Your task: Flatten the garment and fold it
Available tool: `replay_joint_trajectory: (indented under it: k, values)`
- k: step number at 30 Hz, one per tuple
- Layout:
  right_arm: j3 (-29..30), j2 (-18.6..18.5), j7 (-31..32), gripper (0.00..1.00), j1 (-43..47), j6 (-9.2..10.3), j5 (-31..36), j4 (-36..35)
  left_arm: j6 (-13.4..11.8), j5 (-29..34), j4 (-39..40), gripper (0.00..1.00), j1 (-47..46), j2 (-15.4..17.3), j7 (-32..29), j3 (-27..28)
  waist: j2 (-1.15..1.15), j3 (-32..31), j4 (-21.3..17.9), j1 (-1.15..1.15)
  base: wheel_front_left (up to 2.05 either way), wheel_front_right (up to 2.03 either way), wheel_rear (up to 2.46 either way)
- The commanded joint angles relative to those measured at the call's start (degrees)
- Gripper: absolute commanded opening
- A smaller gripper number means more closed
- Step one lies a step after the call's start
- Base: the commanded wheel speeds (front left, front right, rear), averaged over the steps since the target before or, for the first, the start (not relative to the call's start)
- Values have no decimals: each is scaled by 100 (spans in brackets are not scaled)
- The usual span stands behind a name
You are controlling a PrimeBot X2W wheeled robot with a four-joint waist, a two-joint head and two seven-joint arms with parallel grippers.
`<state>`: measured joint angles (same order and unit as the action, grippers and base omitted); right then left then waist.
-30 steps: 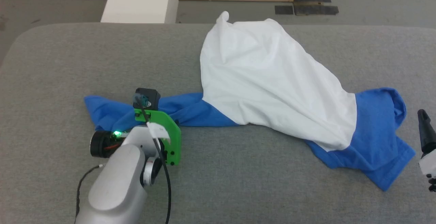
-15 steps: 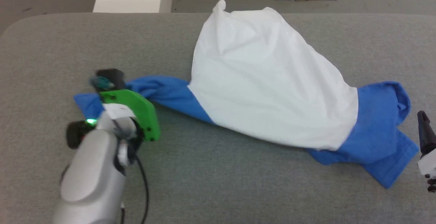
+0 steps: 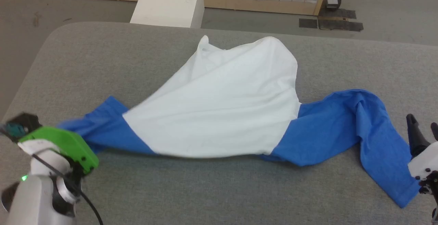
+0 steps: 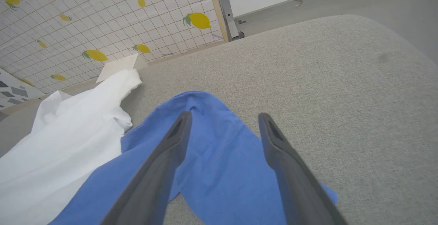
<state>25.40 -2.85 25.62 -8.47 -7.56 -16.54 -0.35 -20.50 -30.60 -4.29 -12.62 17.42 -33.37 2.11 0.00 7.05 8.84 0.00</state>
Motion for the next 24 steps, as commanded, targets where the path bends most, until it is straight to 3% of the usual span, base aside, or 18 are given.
replay_joint_trajectory:
  k: [1, 2, 3, 7, 9, 15, 19, 24]
  values:
    - [-42, -3, -44, 100, -3, 8, 52, 33, -16, -62, -44, 3, 145, -40, -21, -6, 0, -32, 29, 0, 0, 0, 0]
    - [-58, -3, -42, 100, 6, 8, 69, 44, 10, -109, -81, 42, 202, -112, 40, -11, 0, -38, 39, 0, 0, 0, 0]
    - [-68, -3, -42, 100, 13, 8, 82, 49, 43, -143, -124, 100, 237, -171, 100, -24, 0, -44, 50, 0, 0, 0, 0]
    - [-222, -3, 10, 100, 17, 8, 162, 11, 283, -374, -117, 100, 199, -426, 633, 88, 0, -88, 82, 0, 0, 0, 0]
    - [-325, -3, 47, 100, -4, 8, 195, -34, 521, -463, 68, 100, 144, -509, 1148, 202, 0, -109, 106, 0, 0, 0, 0]
    - [-801, -3, 270, 100, -254, 8, 283, -176, 1213, 146, 544, 100, 310, -530, 3223, 74, 0, -78, 267, 0, 0, 0, 0]
    - [-1370, -88, 625, 100, -719, 8, 455, -25, 1360, 652, 481, 100, 579, -689, 4301, -247, 0, 78, 380, 0, 0, 0, 0]
    - [-2515, -410, 1166, 100, -1564, 8, 583, 570, 1374, 881, 345, 100, 683, -1018, 4740, -481, 0, 354, 575, 0, 0, 0, 0]
